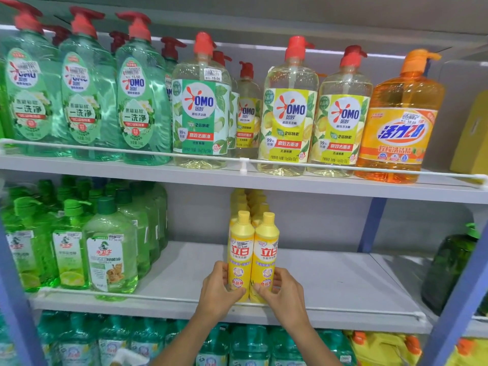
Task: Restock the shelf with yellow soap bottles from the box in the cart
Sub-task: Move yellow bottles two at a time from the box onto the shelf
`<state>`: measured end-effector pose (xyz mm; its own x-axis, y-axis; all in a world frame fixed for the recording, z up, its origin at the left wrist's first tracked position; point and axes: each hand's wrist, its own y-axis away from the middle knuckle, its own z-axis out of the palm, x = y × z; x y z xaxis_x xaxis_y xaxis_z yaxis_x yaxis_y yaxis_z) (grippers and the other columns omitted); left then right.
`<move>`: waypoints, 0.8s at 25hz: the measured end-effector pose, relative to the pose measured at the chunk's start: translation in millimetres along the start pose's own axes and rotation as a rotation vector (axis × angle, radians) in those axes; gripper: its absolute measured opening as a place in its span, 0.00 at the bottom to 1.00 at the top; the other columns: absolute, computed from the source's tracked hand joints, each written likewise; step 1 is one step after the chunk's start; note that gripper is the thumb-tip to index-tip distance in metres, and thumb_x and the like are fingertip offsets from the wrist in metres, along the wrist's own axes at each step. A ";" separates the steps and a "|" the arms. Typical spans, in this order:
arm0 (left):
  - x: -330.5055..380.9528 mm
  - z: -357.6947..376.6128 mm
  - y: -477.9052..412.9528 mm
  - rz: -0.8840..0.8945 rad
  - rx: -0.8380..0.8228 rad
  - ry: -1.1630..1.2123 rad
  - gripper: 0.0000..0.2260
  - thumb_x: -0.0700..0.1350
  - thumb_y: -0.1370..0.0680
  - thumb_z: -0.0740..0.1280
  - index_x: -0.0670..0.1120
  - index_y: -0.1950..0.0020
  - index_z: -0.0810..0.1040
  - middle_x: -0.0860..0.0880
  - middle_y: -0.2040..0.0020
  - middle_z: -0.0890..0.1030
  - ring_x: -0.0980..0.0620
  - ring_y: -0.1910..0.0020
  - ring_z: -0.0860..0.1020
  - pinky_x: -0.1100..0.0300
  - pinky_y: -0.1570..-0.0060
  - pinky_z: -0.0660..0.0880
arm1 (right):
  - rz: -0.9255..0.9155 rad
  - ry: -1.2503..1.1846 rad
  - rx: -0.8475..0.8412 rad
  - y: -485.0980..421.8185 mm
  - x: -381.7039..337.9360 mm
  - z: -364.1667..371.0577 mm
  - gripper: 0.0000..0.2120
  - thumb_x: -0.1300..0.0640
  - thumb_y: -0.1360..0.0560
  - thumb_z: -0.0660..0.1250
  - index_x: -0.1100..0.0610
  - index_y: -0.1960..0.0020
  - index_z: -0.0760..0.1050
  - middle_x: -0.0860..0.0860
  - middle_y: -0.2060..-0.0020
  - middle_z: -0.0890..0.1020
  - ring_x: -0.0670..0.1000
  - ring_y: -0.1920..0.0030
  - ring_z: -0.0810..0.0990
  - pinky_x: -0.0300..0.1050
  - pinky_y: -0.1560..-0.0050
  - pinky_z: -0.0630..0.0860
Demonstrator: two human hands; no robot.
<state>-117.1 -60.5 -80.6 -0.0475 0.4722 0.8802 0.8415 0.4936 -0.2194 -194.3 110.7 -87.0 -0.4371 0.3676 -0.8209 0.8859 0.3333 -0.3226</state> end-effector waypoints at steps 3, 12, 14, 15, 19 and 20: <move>-1.4 1.5 -1.8 -0.006 0.034 -0.021 0.24 0.48 0.34 0.82 0.50 0.45 0.74 0.55 0.52 0.83 0.59 0.55 0.82 0.66 0.57 0.80 | 0.014 -0.044 0.027 -1.3 3.0 4.2 0.25 0.50 0.31 0.81 0.49 0.39 0.75 0.35 0.52 0.81 0.35 0.50 0.82 0.25 0.50 0.75; -4.3 3.6 -8.3 -0.009 0.072 -0.040 0.24 0.51 0.36 0.83 0.50 0.47 0.76 0.55 0.52 0.83 0.56 0.55 0.83 0.54 0.53 0.83 | 0.021 -0.056 0.072 -4.0 3.5 13.2 0.25 0.50 0.32 0.81 0.54 0.38 0.79 0.41 0.51 0.85 0.39 0.49 0.84 0.36 0.46 0.80; -3.9 4.2 -3.8 -0.001 0.093 -0.025 0.24 0.50 0.35 0.83 0.51 0.45 0.76 0.56 0.51 0.83 0.58 0.53 0.82 0.56 0.51 0.83 | 0.017 -0.044 0.084 -2.3 3.8 14.0 0.26 0.49 0.32 0.81 0.54 0.37 0.79 0.42 0.49 0.86 0.39 0.49 0.84 0.38 0.44 0.81; -2.4 4.9 -1.1 0.010 0.115 -0.012 0.24 0.49 0.34 0.83 0.51 0.44 0.76 0.56 0.50 0.83 0.59 0.52 0.81 0.57 0.50 0.82 | 0.017 -0.032 0.093 -1.7 3.0 14.1 0.26 0.49 0.32 0.81 0.54 0.37 0.79 0.43 0.49 0.86 0.39 0.49 0.84 0.39 0.44 0.81; 2.6 3.3 0.7 0.028 0.168 0.034 0.21 0.47 0.33 0.82 0.50 0.44 0.77 0.55 0.51 0.83 0.61 0.53 0.81 0.62 0.53 0.81 | 0.021 -0.010 0.104 -1.6 -0.8 15.3 0.24 0.50 0.31 0.81 0.52 0.38 0.80 0.42 0.51 0.86 0.39 0.50 0.84 0.39 0.45 0.82; 1.9 3.2 0.1 0.031 0.165 0.031 0.21 0.48 0.32 0.82 0.50 0.44 0.77 0.55 0.51 0.83 0.61 0.53 0.81 0.61 0.52 0.81 | 0.022 -0.003 0.103 -0.9 -1.5 15.9 0.23 0.51 0.30 0.81 0.52 0.38 0.80 0.42 0.51 0.86 0.39 0.51 0.84 0.40 0.45 0.82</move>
<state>-118.8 -57.2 -80.3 -0.0040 0.4680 0.8837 0.7425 0.5934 -0.3109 -191.9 96.0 -92.9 -0.4168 0.3716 -0.8296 0.9067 0.2342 -0.3507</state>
